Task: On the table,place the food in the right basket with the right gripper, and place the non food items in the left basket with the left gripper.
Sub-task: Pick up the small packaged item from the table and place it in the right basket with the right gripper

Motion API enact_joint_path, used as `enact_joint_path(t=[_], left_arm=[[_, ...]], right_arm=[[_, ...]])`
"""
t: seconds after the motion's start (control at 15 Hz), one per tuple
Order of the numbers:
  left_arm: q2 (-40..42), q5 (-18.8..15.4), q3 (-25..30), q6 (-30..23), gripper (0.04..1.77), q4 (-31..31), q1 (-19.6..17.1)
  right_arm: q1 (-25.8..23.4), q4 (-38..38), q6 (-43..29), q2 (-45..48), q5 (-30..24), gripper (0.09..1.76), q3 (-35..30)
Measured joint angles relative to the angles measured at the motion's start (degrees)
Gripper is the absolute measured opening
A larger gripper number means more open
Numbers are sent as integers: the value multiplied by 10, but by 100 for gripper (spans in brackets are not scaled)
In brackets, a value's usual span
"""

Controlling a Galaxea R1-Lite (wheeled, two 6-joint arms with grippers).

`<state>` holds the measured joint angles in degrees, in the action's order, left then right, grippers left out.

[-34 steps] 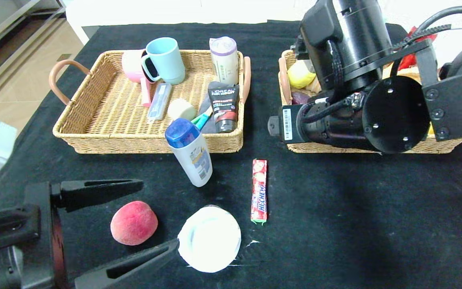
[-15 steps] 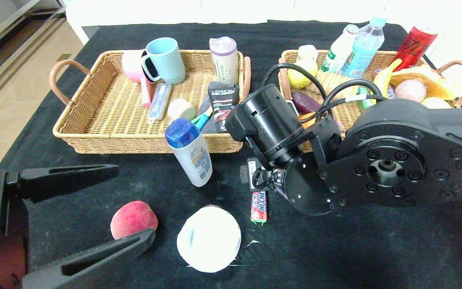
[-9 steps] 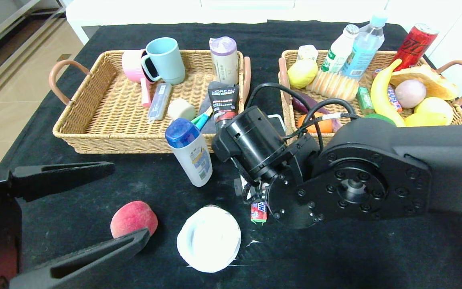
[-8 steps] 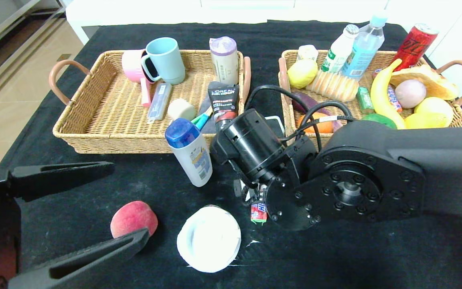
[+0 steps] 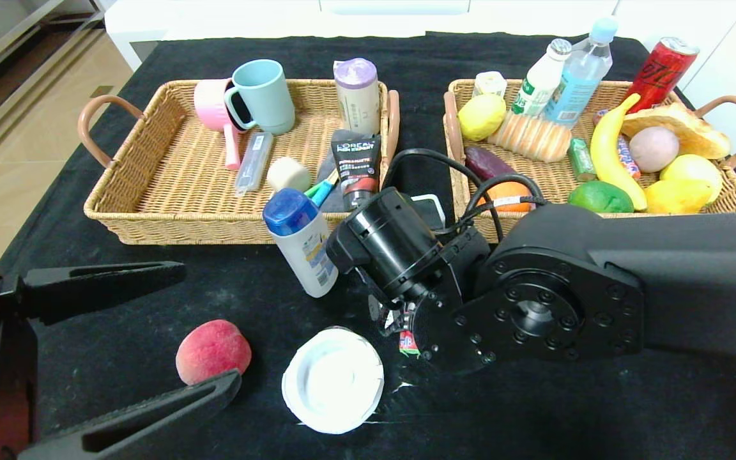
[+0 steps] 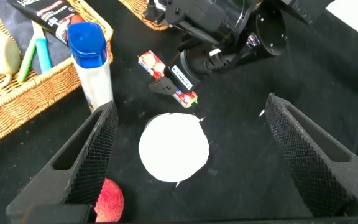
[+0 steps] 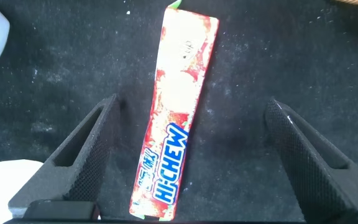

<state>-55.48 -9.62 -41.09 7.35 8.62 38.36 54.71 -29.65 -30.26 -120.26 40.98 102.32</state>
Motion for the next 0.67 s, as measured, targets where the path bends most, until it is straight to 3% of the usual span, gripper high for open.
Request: enact_joint_path(t=[0.07, 0.27, 0.53, 0.6, 0.67], left_arm=[[0, 0, 0, 0, 172, 2, 0], [0, 0, 0, 0, 172, 2, 0], [-1, 0, 2, 0, 172, 3, 0], [-2, 0, 2, 0, 172, 3, 0], [-2, 0, 3, 0, 172, 4, 0]], right_arm=[[0, 0, 0, 0, 0, 167, 0], [3, 0, -1, -1, -1, 116, 0], [3, -1, -1, -1, -2, 68, 0], [3, -1, -1, -1, -1, 30, -1], [3, -1, -1, -1, -1, 31, -1]])
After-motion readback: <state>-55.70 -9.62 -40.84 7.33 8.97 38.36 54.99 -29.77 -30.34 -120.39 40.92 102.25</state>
